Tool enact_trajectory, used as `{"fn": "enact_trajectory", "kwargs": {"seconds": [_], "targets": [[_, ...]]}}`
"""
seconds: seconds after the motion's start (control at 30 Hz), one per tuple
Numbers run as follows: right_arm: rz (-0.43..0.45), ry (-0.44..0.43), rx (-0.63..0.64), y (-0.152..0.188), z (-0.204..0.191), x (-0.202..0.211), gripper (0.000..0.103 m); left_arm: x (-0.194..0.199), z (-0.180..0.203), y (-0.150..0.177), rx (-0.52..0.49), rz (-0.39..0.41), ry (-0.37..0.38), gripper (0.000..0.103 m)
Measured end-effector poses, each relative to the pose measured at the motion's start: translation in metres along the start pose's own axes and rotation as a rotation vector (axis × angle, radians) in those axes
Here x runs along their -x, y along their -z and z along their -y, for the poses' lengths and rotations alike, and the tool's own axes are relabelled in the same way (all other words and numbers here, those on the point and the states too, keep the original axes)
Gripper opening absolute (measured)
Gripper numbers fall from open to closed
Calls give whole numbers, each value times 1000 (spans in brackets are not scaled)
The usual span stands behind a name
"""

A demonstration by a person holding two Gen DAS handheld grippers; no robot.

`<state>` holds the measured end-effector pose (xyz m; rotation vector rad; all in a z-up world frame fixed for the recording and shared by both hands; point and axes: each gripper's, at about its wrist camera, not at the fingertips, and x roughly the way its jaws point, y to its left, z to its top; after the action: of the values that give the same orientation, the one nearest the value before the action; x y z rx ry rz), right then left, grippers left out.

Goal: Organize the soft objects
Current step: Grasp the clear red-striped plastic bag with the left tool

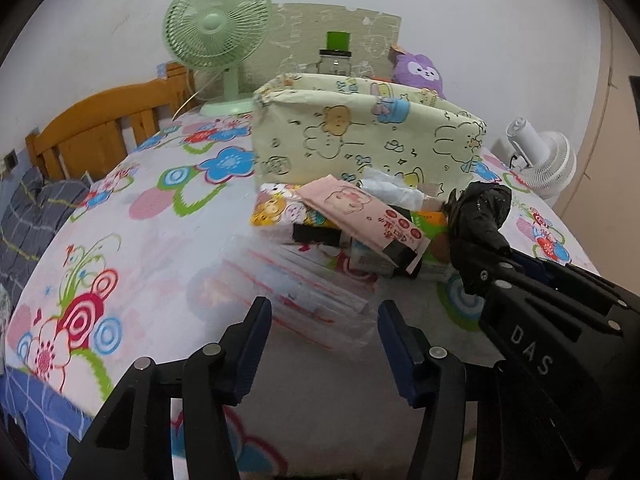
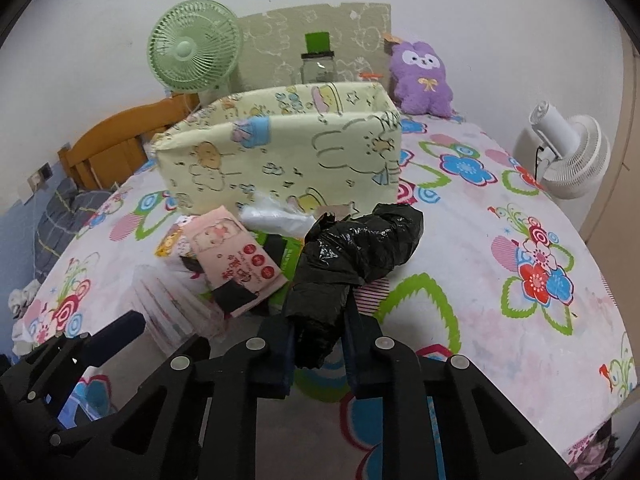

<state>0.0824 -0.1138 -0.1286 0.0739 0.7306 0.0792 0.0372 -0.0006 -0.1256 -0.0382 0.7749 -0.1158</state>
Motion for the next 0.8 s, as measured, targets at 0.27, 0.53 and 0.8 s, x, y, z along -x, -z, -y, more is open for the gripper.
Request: {"fn": "enact_trajectory", "kwargs": {"seconds": [0.27, 0.53, 0.8], "targets": [[36, -23, 30, -2, -11, 16, 20, 10, -3, -4, 35, 23, 24, 73], [48, -35, 19, -13, -11, 16, 20, -1, -4, -16, 69, 23, -26, 75], [19, -42, 8, -15, -14, -1, 21, -27, -15, -18, 122, -50, -96, 74]]}}
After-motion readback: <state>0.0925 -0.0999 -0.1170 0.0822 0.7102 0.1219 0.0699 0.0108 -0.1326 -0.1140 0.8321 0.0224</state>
